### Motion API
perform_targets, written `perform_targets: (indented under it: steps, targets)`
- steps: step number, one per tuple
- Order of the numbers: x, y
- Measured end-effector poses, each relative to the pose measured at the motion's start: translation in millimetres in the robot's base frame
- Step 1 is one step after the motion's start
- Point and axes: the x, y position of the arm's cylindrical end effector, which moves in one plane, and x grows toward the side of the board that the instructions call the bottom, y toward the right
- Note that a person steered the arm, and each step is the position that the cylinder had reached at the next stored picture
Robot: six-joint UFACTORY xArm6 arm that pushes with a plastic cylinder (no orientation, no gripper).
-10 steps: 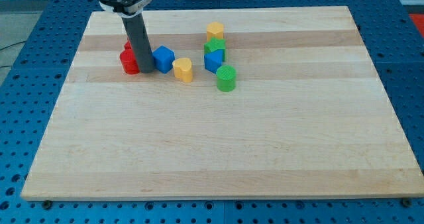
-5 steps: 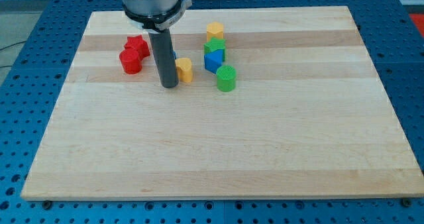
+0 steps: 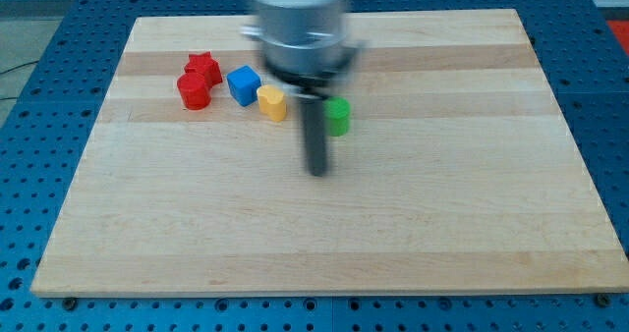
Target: Place your arm to the top right of the board
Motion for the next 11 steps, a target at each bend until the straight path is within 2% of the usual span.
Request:
perform_targets:
  steps: [1, 2, 3, 4, 5, 6, 7, 10, 11]
  targets:
    - [-49.2, 75.4]
    - [-133.3, 51.9]
    - [-175.6, -5.0]
    - [-191.2, -48.0]
    - [-217.3, -47.6]
    - [-246.9, -88.2]
    - [-256.3, -116.8]
    - [-295.9, -3.3]
    - [-295.7, -15.9]
